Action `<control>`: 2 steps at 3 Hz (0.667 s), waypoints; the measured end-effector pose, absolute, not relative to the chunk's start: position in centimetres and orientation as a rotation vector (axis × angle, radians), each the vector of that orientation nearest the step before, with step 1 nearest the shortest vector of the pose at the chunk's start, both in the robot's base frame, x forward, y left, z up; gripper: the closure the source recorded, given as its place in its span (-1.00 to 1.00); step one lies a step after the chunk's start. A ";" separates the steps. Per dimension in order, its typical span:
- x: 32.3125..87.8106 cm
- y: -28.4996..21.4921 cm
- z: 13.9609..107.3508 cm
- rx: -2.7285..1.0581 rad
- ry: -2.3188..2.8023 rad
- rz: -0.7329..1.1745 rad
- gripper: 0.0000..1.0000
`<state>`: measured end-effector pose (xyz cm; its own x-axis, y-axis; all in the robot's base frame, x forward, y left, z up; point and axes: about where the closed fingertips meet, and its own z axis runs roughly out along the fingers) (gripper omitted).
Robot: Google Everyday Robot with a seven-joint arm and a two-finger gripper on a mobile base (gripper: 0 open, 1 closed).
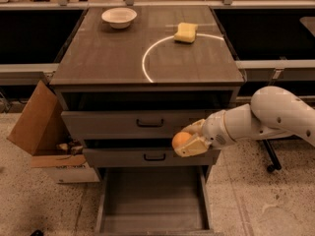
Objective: Place orange into bottom drawer
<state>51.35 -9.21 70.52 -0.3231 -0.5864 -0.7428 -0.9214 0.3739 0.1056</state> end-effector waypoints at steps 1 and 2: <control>49.9 -8.4 63.2 -1.286 2.043 0.803 1.00; 48.8 -7.7 57.0 -1.253 2.039 0.887 1.00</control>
Offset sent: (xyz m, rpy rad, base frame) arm -0.0386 0.0199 -0.2098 0.1566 0.1539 0.0193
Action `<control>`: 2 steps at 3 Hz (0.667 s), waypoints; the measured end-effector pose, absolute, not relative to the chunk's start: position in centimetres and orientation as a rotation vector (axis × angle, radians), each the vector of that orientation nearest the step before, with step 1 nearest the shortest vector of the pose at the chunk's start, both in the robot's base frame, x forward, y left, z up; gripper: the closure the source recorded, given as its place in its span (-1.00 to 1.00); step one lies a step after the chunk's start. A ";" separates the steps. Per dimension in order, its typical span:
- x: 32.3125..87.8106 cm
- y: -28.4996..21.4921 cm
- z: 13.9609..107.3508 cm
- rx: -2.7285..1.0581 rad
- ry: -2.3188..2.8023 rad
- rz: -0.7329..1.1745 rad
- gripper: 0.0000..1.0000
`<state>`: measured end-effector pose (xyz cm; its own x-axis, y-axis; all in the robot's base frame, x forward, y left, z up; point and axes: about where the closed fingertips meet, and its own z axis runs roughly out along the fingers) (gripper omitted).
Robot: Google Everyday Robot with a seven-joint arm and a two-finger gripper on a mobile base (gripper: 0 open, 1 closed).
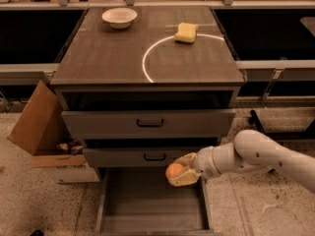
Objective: Place orange into bottom drawer
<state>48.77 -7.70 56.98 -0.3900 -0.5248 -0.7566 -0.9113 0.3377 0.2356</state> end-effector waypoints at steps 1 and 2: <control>48.5 -7.2 50.9 -1.156 2.040 0.966 1.00; 48.3 -6.2 44.0 -1.052 2.079 1.054 1.00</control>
Offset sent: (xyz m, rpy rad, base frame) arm 0.0071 0.0152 -0.1906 0.1642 0.1698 -0.1587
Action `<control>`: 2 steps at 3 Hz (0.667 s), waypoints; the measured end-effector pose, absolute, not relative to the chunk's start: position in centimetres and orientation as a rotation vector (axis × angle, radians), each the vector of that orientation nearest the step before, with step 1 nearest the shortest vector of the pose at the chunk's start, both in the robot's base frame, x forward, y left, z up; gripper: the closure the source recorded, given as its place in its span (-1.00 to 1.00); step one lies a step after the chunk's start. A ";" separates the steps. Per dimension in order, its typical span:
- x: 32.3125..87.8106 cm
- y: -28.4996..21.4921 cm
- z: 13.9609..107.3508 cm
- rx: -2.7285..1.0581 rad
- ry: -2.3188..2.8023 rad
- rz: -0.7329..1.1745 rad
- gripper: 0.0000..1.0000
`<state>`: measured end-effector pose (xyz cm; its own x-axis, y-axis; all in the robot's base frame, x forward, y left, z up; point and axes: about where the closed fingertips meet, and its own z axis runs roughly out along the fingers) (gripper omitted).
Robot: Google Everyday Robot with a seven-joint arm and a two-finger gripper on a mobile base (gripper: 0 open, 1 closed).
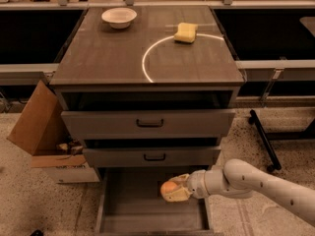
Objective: Place orange into bottom drawer
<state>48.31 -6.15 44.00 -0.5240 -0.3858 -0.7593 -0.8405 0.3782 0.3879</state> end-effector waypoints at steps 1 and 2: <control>48.3 -6.2 44.0 -1.052 2.079 1.054 1.00; 49.6 -6.4 39.2 -1.034 2.123 1.027 1.00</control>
Offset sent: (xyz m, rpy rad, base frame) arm 0.0389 -0.0107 -0.1351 -0.0905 0.0481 -0.0743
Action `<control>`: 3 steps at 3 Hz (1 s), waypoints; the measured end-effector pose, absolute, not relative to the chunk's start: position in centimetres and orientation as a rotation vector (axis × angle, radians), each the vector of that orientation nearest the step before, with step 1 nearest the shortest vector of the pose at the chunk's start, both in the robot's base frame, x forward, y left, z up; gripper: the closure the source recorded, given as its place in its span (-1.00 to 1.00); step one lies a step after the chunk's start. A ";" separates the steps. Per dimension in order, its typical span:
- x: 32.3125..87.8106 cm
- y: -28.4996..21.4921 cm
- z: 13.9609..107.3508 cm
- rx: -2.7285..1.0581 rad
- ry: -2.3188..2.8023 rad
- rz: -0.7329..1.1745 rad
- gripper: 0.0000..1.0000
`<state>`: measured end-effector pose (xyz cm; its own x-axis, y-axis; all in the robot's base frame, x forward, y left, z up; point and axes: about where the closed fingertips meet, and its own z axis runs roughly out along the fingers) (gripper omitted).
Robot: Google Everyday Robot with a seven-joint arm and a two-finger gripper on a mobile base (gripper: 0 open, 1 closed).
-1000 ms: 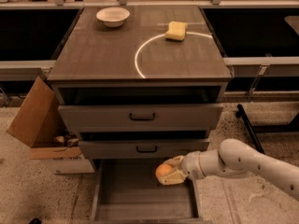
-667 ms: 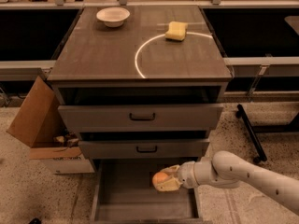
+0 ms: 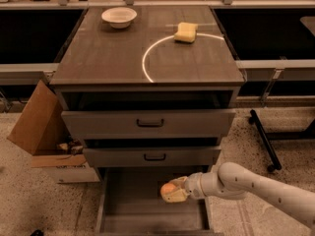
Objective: Place orange into bottom drawer
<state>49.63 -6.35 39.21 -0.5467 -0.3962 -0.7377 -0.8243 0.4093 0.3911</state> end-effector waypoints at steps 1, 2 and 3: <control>51.2 -6.4 33.3 -1.003 2.152 1.038 1.00; 52.5 -6.7 28.5 -0.955 2.180 1.031 1.00; 53.2 -7.0 24.7 -0.909 2.216 1.012 0.62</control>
Offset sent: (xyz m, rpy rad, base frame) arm 0.0461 -0.0137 -0.1660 -0.0104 0.0661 -0.1111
